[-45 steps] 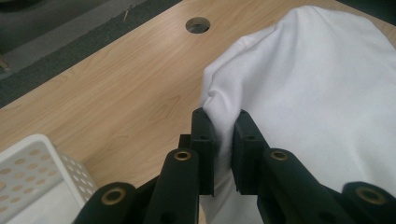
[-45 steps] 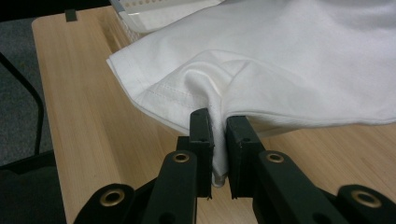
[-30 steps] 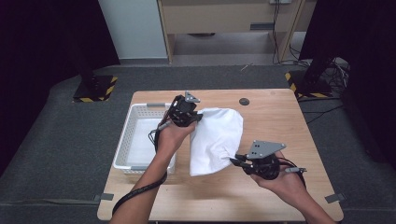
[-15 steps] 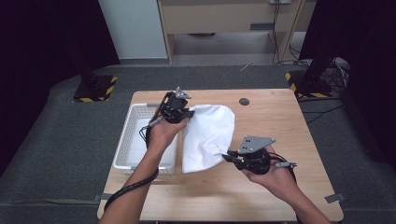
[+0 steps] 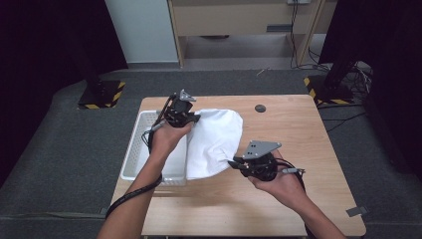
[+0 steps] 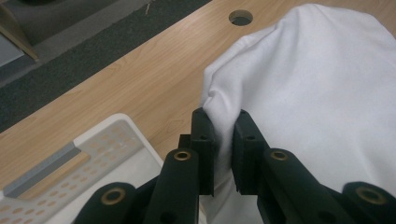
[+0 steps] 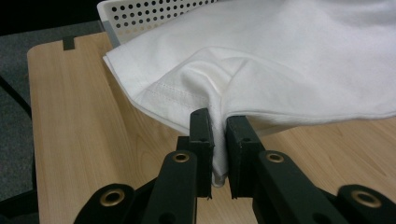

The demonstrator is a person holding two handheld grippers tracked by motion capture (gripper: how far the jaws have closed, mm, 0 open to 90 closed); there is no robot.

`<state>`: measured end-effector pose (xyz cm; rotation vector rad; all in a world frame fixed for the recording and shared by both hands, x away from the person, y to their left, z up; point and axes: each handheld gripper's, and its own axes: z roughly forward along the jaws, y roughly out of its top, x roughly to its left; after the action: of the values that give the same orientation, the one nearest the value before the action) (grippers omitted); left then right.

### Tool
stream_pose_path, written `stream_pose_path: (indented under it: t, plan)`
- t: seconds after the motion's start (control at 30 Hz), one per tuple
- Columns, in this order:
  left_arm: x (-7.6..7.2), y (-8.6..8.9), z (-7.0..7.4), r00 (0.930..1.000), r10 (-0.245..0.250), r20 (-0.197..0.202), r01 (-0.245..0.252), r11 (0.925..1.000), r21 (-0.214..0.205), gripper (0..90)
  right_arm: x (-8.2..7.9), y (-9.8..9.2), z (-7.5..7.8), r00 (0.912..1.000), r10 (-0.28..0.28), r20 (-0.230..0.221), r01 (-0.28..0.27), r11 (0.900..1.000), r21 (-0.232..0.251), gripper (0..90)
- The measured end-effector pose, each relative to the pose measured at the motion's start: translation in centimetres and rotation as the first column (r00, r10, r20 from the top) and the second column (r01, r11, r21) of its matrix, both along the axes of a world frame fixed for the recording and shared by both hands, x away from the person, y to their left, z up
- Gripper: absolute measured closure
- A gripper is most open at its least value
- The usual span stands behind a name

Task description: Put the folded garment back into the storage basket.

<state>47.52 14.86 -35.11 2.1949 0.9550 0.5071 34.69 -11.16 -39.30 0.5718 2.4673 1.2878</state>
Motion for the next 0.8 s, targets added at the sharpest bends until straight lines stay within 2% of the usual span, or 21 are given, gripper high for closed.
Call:
stream_pose_path:
  t: [0.1, 0.27, 0.8]
  plan:
    - [0.1, 0.1, 0.2, 1.0, -0.006, 0.001, 0.006, 0.9999, 0.012, 82.0, 0.1, 0.3, 0.4, 1.0, -0.001, 0.005, 0.001, 1.0, 0.001, 82.2]
    - [0.2, 0.5, 0.4, 1.0, -0.004, 0.008, 0.004, 1.0, 0.008, 82.0, 0.2, 1.0, 1.0, 0.9998, 0.006, 0.018, -0.006, 1.0, 0.003, 82.2]
    - [0.9, 2.8, 0.2, 0.9999, 0.01, 0.004, -0.01, 0.9999, 0.013, 82.0, 1.2, 3.2, 0.5, 0.9999, 0.014, 0.007, -0.014, 0.9999, 0.002, 82.2]
